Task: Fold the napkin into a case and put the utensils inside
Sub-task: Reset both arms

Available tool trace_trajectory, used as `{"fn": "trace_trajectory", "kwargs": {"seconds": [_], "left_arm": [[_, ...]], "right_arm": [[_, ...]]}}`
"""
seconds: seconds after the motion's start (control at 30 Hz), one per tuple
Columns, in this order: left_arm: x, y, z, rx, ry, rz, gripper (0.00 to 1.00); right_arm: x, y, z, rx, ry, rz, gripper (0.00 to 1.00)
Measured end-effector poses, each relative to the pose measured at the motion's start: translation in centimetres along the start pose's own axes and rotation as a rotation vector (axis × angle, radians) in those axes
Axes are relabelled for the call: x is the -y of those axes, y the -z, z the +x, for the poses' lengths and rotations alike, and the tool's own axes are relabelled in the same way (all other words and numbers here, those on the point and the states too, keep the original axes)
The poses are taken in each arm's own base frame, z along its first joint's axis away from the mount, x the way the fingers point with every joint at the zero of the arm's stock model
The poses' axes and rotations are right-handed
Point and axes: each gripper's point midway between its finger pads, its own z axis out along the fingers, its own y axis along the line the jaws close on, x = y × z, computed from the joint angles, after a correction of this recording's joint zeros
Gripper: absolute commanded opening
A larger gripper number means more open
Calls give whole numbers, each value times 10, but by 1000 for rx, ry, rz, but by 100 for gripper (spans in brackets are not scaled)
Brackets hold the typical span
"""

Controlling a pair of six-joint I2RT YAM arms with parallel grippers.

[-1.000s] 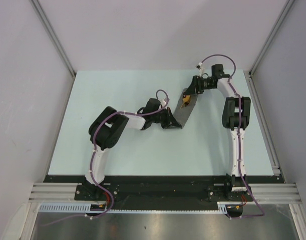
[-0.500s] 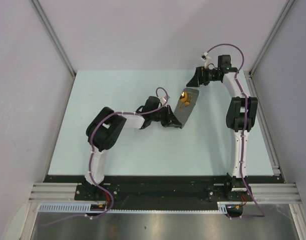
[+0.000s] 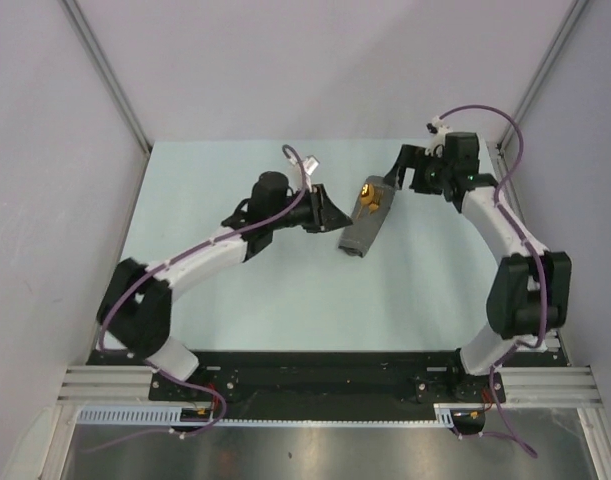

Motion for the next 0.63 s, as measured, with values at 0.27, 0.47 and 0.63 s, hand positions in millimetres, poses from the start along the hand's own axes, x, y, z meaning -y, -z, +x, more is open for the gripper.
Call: {"fn": "trace_trajectory", "kwargs": {"seconds": [0.27, 0.47, 0.63], "left_arm": [[20, 77, 54, 127, -148, 11, 53], [22, 107, 118, 140, -199, 52, 59], [48, 120, 108, 233, -241, 133, 60]], "right_arm": [[-86, 76, 114, 27, 9, -21, 100], [-114, 121, 178, 52, -83, -123, 100], [-123, 148, 186, 146, -154, -195, 100]]}}
